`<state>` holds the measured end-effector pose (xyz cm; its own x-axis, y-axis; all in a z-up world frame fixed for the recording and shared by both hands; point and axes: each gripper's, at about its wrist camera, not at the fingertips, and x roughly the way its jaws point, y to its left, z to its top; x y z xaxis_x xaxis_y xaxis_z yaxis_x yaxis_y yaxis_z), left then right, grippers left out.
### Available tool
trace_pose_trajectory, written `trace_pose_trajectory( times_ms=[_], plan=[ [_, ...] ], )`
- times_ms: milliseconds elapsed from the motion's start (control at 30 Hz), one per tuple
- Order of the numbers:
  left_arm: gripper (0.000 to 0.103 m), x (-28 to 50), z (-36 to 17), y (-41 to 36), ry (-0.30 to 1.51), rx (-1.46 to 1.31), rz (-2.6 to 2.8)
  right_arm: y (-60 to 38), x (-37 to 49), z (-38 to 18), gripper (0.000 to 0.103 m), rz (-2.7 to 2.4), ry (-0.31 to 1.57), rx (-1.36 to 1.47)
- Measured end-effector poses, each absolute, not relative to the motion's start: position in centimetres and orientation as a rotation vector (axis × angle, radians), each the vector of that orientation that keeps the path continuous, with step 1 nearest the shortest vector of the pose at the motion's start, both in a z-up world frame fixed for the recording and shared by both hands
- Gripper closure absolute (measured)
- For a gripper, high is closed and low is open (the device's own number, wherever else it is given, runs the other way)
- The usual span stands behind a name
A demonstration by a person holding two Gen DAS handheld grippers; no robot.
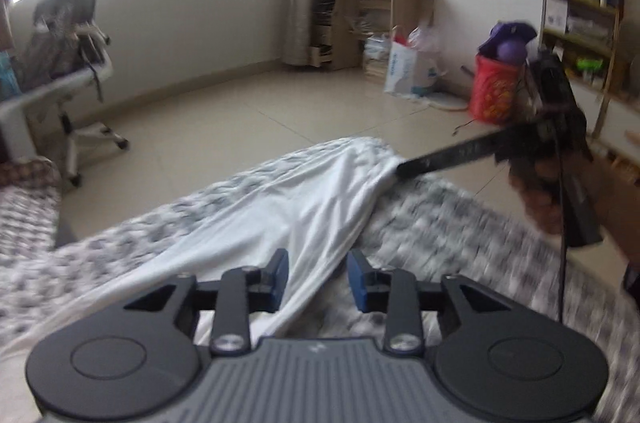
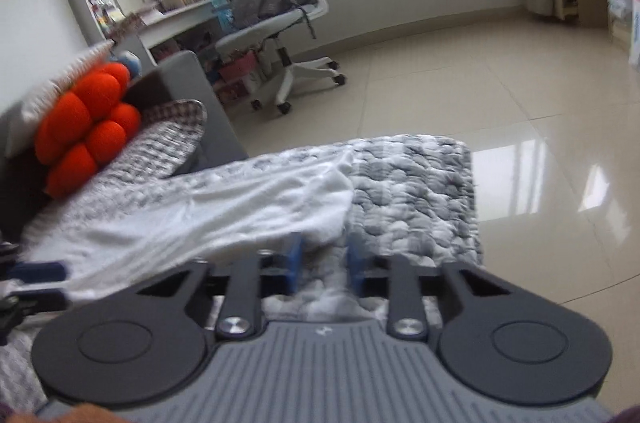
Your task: Fold clothes
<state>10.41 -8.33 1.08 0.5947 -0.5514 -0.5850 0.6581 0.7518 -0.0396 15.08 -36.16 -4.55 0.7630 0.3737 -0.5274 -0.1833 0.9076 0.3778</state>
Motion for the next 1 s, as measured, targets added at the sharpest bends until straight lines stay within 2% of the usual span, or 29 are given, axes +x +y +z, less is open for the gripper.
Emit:
trace_pose_trajectory(
  times_ms=[133, 200, 333, 600, 900, 1000],
  plan=[
    [0.069, 12.8, -1.3, -8.6, 0.709, 0.088, -0.737, -35.6, 15.3, -3.7, 0.094, 0.345, 0.620, 0.283],
    [0.068, 12.7, -2.1, -8.8, 0.703, 0.101, -0.737, -35.4, 15.6, -3.4, 0.094, 0.355, 0.614, 0.271],
    [0.058, 12.5, -1.8, -8.8, 0.680, 0.107, -0.749, -34.8, 17.0, -3.4, 0.094, 0.368, 0.609, 0.281],
    [0.050, 12.6, -2.1, -8.4, 0.661, 0.133, -0.739, -33.8, 18.4, -3.4, 0.094, 0.372, 0.616, 0.261],
    [0.051, 12.5, -2.5, -8.6, 0.635, 0.160, -0.729, -34.5, 18.4, -3.0, 0.089, 0.359, 0.600, 0.300],
    [0.055, 12.7, -2.5, -8.6, 0.629, 0.168, -0.699, -34.3, 17.9, -3.1, 0.087, 0.342, 0.626, 0.288]
  ],
)
